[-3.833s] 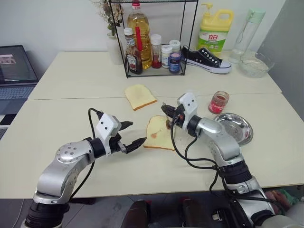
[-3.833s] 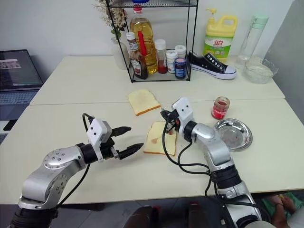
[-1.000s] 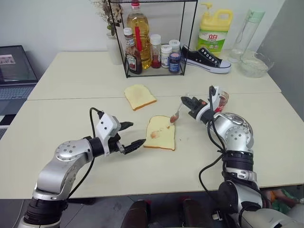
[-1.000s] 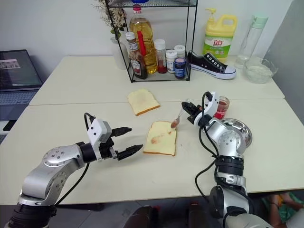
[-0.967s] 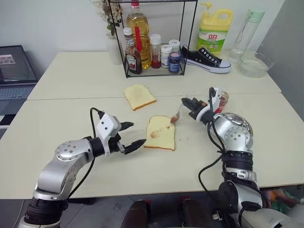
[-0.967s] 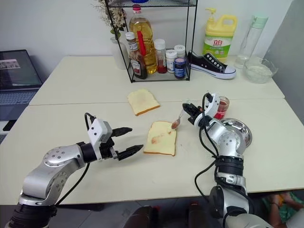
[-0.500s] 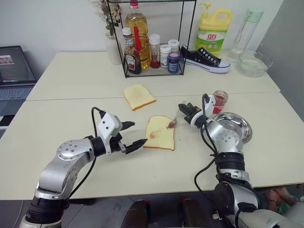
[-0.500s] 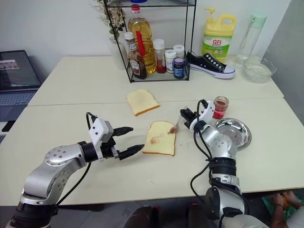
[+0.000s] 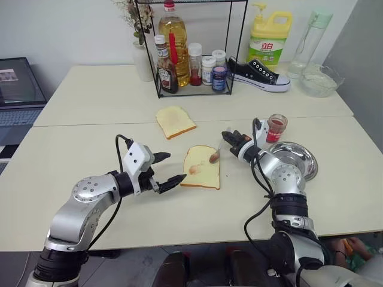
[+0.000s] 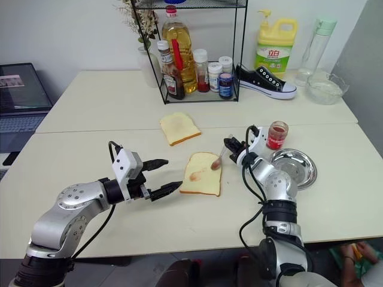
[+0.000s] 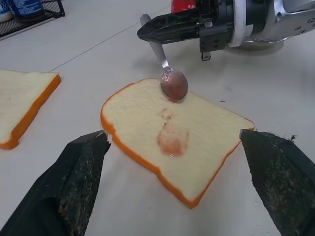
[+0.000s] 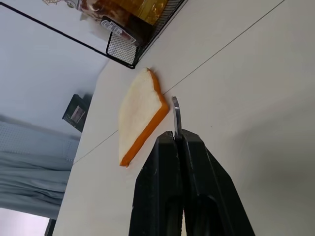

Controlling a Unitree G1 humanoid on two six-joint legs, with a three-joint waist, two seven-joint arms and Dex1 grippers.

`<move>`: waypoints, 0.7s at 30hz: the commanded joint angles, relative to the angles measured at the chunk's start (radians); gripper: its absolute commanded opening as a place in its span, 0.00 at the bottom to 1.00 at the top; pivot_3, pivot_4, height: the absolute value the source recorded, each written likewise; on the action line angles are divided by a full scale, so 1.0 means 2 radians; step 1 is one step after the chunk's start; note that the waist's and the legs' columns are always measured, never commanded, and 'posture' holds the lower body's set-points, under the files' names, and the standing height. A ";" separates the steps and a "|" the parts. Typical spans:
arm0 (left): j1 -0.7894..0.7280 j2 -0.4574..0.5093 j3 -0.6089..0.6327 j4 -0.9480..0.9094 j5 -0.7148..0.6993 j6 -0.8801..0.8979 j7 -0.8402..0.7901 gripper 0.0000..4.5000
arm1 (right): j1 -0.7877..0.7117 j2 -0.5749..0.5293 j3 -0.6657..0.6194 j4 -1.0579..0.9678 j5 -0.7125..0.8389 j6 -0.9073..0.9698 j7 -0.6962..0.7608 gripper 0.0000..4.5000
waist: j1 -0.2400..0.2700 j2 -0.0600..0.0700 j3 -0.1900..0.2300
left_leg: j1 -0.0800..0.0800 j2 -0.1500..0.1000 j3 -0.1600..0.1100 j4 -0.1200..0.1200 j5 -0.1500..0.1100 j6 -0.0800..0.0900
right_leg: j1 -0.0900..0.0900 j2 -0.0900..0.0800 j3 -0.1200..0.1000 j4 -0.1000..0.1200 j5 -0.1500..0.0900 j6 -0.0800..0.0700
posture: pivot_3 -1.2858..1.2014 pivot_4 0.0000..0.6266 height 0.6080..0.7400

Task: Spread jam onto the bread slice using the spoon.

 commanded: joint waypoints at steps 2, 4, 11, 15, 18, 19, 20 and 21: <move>0.002 0.001 0.004 -0.010 -0.001 -0.008 0.001 1.00 | 0.000 0.008 0.019 -0.027 -0.001 -0.008 0.011 0.00 | 0.000 0.000 0.000 | 0.000 0.000 0.000 0.000 0.000 0.000 | 0.000 0.000 0.000 0.000 0.000 0.000 | 0.52 0.24 1.00; 0.003 0.001 0.005 -0.011 -0.001 -0.008 0.001 1.00 | 0.002 0.009 0.025 -0.028 -0.002 -0.010 0.013 0.00 | 0.000 0.000 0.000 | 0.000 0.000 0.000 0.000 0.000 0.000 | 0.000 0.000 0.000 0.000 0.000 0.000 | 0.52 0.24 1.00; 0.006 0.001 0.007 -0.015 -0.002 -0.006 0.004 1.00 | 0.007 0.016 0.032 -0.035 -0.003 -0.007 0.015 0.00 | 0.000 0.000 0.000 | 0.000 0.000 0.000 0.000 0.000 0.000 | 0.000 0.000 0.000 0.000 0.000 0.000 | 0.52 0.24 1.00; 0.006 0.000 0.007 -0.016 -0.002 -0.005 0.006 1.00 | 0.014 0.028 0.041 -0.050 0.000 0.000 0.013 0.00 | 0.000 0.000 0.000 | 0.000 0.000 0.000 0.000 0.000 0.000 | 0.000 0.000 0.000 0.000 0.000 0.000 | 0.52 0.24 1.00; 0.006 0.000 0.006 -0.016 -0.002 -0.005 0.007 1.00 | 0.021 0.037 0.049 -0.064 0.004 0.008 0.012 0.00 | 0.000 0.000 0.000 | 0.000 0.000 0.000 0.000 0.000 0.000 | 0.000 0.000 0.000 0.000 0.000 0.000 | 0.52 0.24 1.00; 0.006 0.000 0.005 -0.016 -0.003 -0.006 0.008 1.00 | 0.023 0.039 0.050 -0.068 0.005 0.011 0.012 0.00 | 0.000 0.000 0.000 | 0.000 0.000 0.000 0.000 0.000 0.000 | 0.000 0.000 0.000 0.000 0.000 0.000 | 0.52 0.24 1.00; 0.006 0.000 0.005 -0.017 -0.003 -0.006 0.008 1.00 | 0.024 0.042 0.051 -0.071 0.006 0.013 0.011 0.00 | 0.000 0.000 0.000 | 0.000 0.000 0.000 0.000 0.000 0.000 | 0.000 0.000 0.000 0.000 0.000 0.000 | 0.52 0.24 1.00; 0.005 0.000 0.004 -0.017 -0.003 -0.006 0.009 1.00 | 0.026 0.044 0.052 -0.075 0.007 0.017 0.011 0.00 | 0.000 0.000 0.000 | 0.000 0.000 0.000 0.000 0.000 0.000 | 0.000 0.000 0.000 0.000 0.000 0.000 | 0.52 0.24 1.00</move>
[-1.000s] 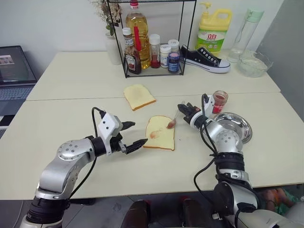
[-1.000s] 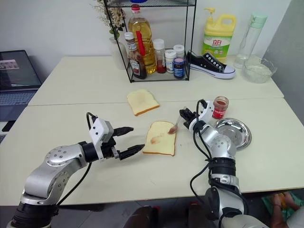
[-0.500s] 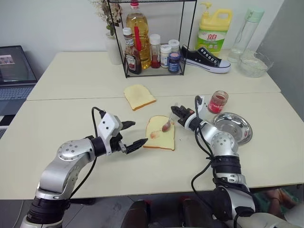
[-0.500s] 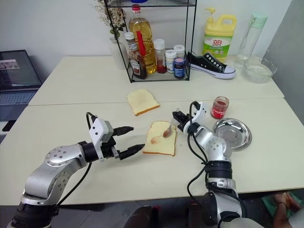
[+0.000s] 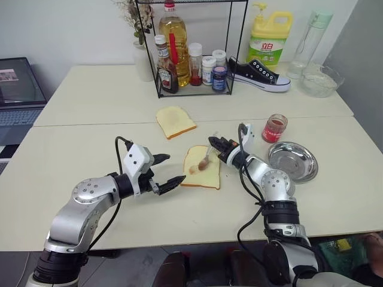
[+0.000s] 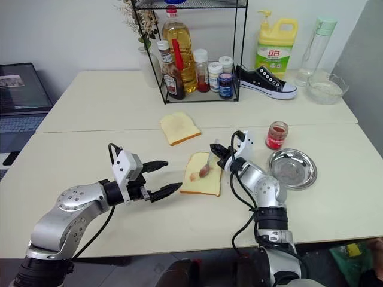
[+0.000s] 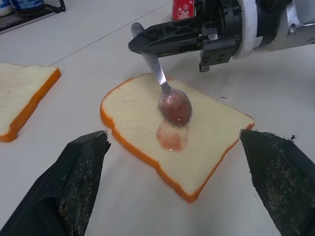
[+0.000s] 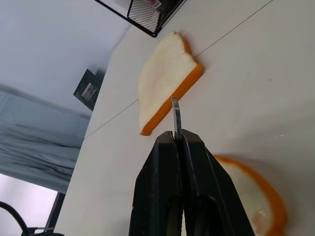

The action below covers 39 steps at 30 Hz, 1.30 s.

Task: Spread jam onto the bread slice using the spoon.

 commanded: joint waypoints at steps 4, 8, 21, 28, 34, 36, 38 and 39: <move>-0.003 0.000 0.003 -0.015 -0.003 -0.006 0.001 1.00 | 0.004 0.009 0.011 -0.047 0.024 0.020 0.005 0.00 | 0.000 0.000 0.000 | 0.000 0.000 0.000 0.000 0.000 0.000 | 0.000 0.000 0.000 0.000 0.000 0.000 | 0.52 0.24 1.00; -0.004 0.001 0.004 -0.013 -0.003 -0.006 0.000 1.00 | -0.002 0.006 0.005 -0.062 0.037 0.031 0.000 0.00 | 0.000 0.000 0.000 | 0.000 0.000 0.000 0.000 0.000 0.000 | 0.000 0.000 0.000 0.000 0.000 0.000 | 0.52 0.24 1.00; -0.005 -0.001 0.001 -0.010 -0.002 -0.009 -0.001 1.00 | -0.033 -0.063 -0.039 0.005 0.027 -0.002 0.012 0.00 | 0.000 0.000 0.000 | 0.000 0.000 0.000 0.000 0.000 0.000 | 0.000 0.000 0.000 0.000 0.000 0.000 | 0.52 0.24 1.00; -0.006 0.001 0.003 -0.010 -0.002 -0.008 -0.003 1.00 | -0.023 -0.038 -0.020 0.041 -0.001 -0.037 0.022 0.00 | 0.000 0.000 0.000 | 0.000 0.000 0.000 0.000 0.000 0.000 | 0.000 0.000 0.000 0.000 0.000 0.000 | 0.52 0.24 1.00; -0.004 0.001 0.004 -0.013 -0.003 -0.007 -0.001 1.00 | -0.030 -0.025 -0.009 0.062 -0.014 -0.053 0.032 0.00 | 0.000 0.000 0.000 | 0.000 0.000 0.000 0.000 0.000 0.000 | 0.000 0.000 0.000 0.000 0.000 0.000 | 0.52 0.24 1.00; -0.002 0.002 0.006 -0.015 -0.004 -0.006 -0.001 1.00 | -0.030 -0.017 -0.002 0.057 -0.013 -0.050 0.035 0.00 | 0.000 0.000 0.000 | 0.000 0.000 0.000 0.000 0.000 0.000 | 0.000 0.000 0.000 0.000 0.000 0.000 | 0.52 0.24 1.00; 0.000 0.002 0.007 -0.016 -0.004 -0.006 0.000 1.00 | -0.028 -0.009 0.004 0.049 -0.012 -0.046 0.036 0.00 | 0.000 0.000 0.000 | 0.000 0.000 0.000 0.000 0.000 0.000 | 0.000 0.000 0.000 0.000 0.000 0.000 | 0.52 0.24 1.00; 0.001 0.001 0.007 -0.018 -0.004 -0.005 0.001 1.00 | -0.026 -0.004 0.008 0.042 -0.011 -0.042 0.037 0.00 | -0.001 0.000 0.000 | 0.000 0.000 0.000 0.000 0.000 0.000 | 0.000 0.000 0.000 0.000 0.000 0.000 | 0.52 0.24 1.00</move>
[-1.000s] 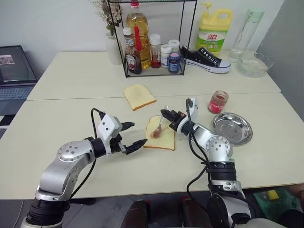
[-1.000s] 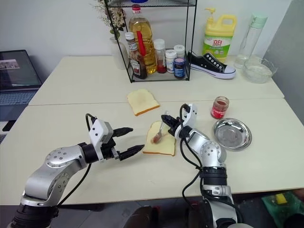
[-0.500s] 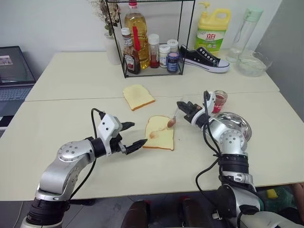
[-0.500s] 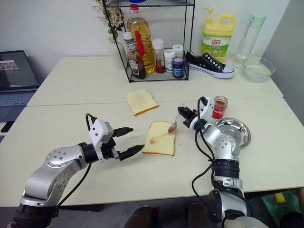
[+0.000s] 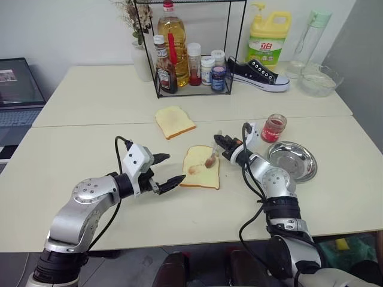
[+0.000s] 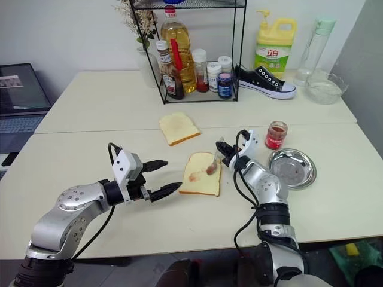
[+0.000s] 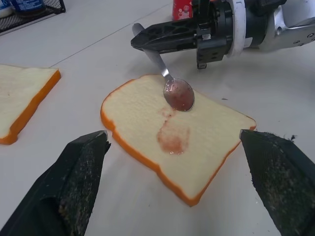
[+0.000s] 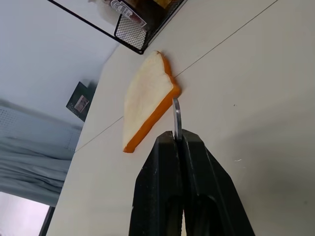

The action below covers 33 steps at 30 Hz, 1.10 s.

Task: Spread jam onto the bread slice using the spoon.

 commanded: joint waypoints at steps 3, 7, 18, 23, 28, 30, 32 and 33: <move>0.002 0.000 0.007 -0.020 -0.004 -0.004 0.004 1.00 | 0.001 0.025 0.028 -0.040 0.010 0.017 0.010 0.00 | 0.000 0.000 0.000 | 0.000 0.000 0.000 0.000 0.000 0.000 | 0.000 0.000 0.000 0.000 0.000 0.000 | 0.52 0.24 1.00; 0.004 -0.001 0.007 -0.021 -0.005 -0.004 0.006 1.00 | 0.002 0.032 0.040 -0.058 0.014 0.028 0.014 0.00 | 0.001 0.000 0.000 | 0.000 0.000 0.000 0.000 0.000 0.000 | 0.000 0.000 0.000 0.000 0.000 0.000 | 0.52 0.24 1.00; 0.006 -0.001 0.008 -0.024 -0.005 -0.005 0.009 1.00 | -0.001 0.030 0.074 -0.032 -0.026 -0.005 0.024 0.00 | 0.000 0.000 0.000 | 0.000 0.000 0.000 0.000 0.000 0.000 | 0.000 0.000 0.000 0.000 0.000 0.000 | 0.52 0.24 1.00; 0.006 0.000 0.008 -0.025 -0.006 -0.005 0.010 1.00 | 0.002 0.021 0.084 -0.024 -0.056 -0.022 0.017 0.00 | 0.000 0.000 0.000 | 0.000 0.000 0.000 0.000 0.000 0.000 | 0.000 0.000 0.000 0.000 0.000 0.000 | 0.52 0.24 1.00; 0.004 0.000 0.006 -0.022 -0.006 -0.007 0.008 1.00 | 0.013 0.003 0.092 -0.049 -0.067 -0.008 0.021 0.00 | 0.001 0.000 0.000 | 0.000 0.000 0.000 0.000 0.000 0.000 | 0.000 0.000 0.000 0.000 0.000 0.000 | 0.52 0.24 1.00; 0.003 0.000 0.005 -0.020 -0.005 -0.007 0.007 1.00 | 0.019 -0.006 0.090 -0.066 -0.062 0.004 0.022 0.00 | 0.002 0.000 0.000 | 0.000 0.000 0.000 0.000 0.000 0.000 | 0.000 0.000 0.000 0.000 0.000 0.000 | 0.52 0.24 1.00; 0.001 0.000 0.004 -0.018 -0.005 -0.008 0.006 1.00 | 0.025 -0.016 0.089 -0.084 -0.057 0.019 0.025 0.00 | 0.002 0.000 0.000 | 0.000 0.000 0.000 0.000 0.000 0.000 | 0.000 0.000 0.000 0.000 0.000 0.000 | 0.52 0.24 1.00; 0.000 0.000 0.004 -0.017 -0.005 -0.008 0.006 1.00 | 0.027 -0.021 0.088 -0.091 -0.055 0.025 0.026 0.00 | 0.002 0.000 0.000 | 0.000 0.000 0.000 0.000 0.000 0.000 | 0.000 0.000 0.000 0.000 0.000 0.000 | 0.52 0.24 1.00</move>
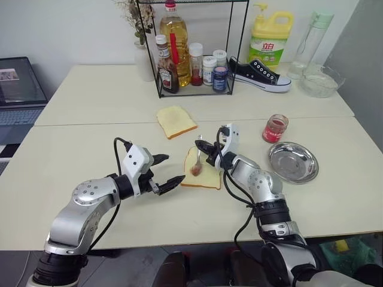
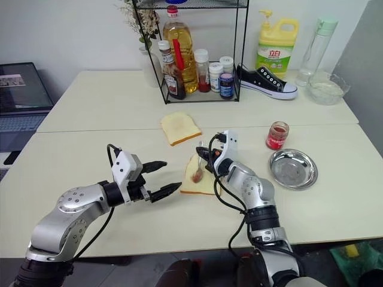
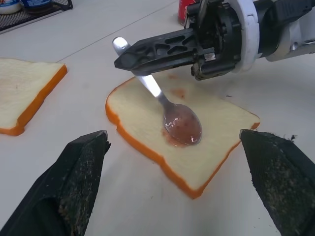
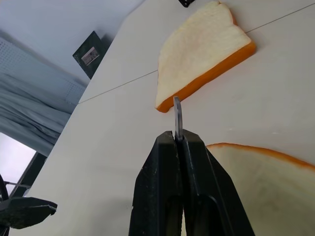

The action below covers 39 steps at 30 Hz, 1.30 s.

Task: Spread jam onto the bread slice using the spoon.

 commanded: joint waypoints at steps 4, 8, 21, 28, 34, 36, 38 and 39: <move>-0.011 -0.001 0.001 -0.007 -0.002 -0.011 -0.006 1.00 | 0.014 -0.039 -0.017 -0.066 0.021 0.049 0.005 0.00 | 0.000 0.000 0.000 | 0.000 0.000 0.000 0.000 0.000 0.000 | 0.000 0.000 0.000 0.000 0.000 0.000 | 0.52 0.24 1.00; -0.016 -0.005 -0.003 -0.004 0.000 -0.012 -0.008 1.00 | 0.012 -0.064 -0.039 -0.079 0.036 0.067 -0.002 0.00 | 0.001 0.000 0.000 | 0.000 0.000 0.000 0.000 0.000 0.000 | 0.000 0.000 0.000 0.000 0.000 0.000 | 0.52 0.24 1.00; -0.048 0.026 -0.012 -0.015 -0.015 -0.003 -0.068 1.00 | -0.009 -0.048 -0.165 -0.182 0.202 0.134 -0.100 0.00 | 0.001 0.000 0.000 | 0.000 0.000 0.000 0.000 0.000 0.000 | 0.000 0.000 0.000 0.000 0.000 0.000 | 0.52 0.24 1.00; -0.148 0.046 -0.078 -0.015 -0.039 0.024 -0.162 1.00 | 0.046 -0.149 -0.220 -0.345 0.299 0.168 -0.199 0.00 | 0.002 0.000 0.000 | -0.002 -0.001 -0.001 0.000 0.000 0.000 | 0.000 0.000 0.000 -0.001 0.000 0.000 | 0.52 0.24 1.00; -0.233 -0.024 -0.149 0.057 0.003 -0.015 -0.176 1.00 | 0.124 -0.233 -0.264 -0.400 0.308 0.148 -0.255 0.00 | 0.000 0.000 0.000 | -0.003 -0.001 -0.001 0.000 0.000 0.000 | 0.000 0.000 0.000 -0.001 0.000 0.000 | 0.52 0.24 1.00; -0.254 -0.054 -0.161 0.088 0.014 -0.029 -0.175 1.00 | 0.149 -0.249 -0.270 -0.397 0.282 0.127 -0.261 0.00 | 0.001 0.000 0.000 | -0.003 -0.001 -0.001 0.001 0.000 0.000 | 0.000 0.001 0.000 -0.001 0.000 0.000 | 0.52 0.24 1.00; -0.283 -0.101 -0.184 0.146 0.037 -0.059 -0.170 1.00 | 0.185 -0.255 -0.264 -0.369 0.212 0.082 -0.246 0.00 | 0.001 0.000 0.000 | -0.003 -0.001 -0.001 0.001 0.000 0.000 | 0.000 0.001 0.000 -0.001 0.000 0.000 | 0.52 0.24 1.00; -0.293 -0.118 -0.191 0.165 0.044 -0.068 -0.169 1.00 | 0.197 -0.258 -0.259 -0.358 0.184 0.064 -0.239 0.00 | 0.001 0.000 0.000 | -0.003 -0.001 -0.001 0.001 0.000 0.000 | 0.000 0.002 0.000 -0.001 0.000 0.000 | 0.52 0.24 1.00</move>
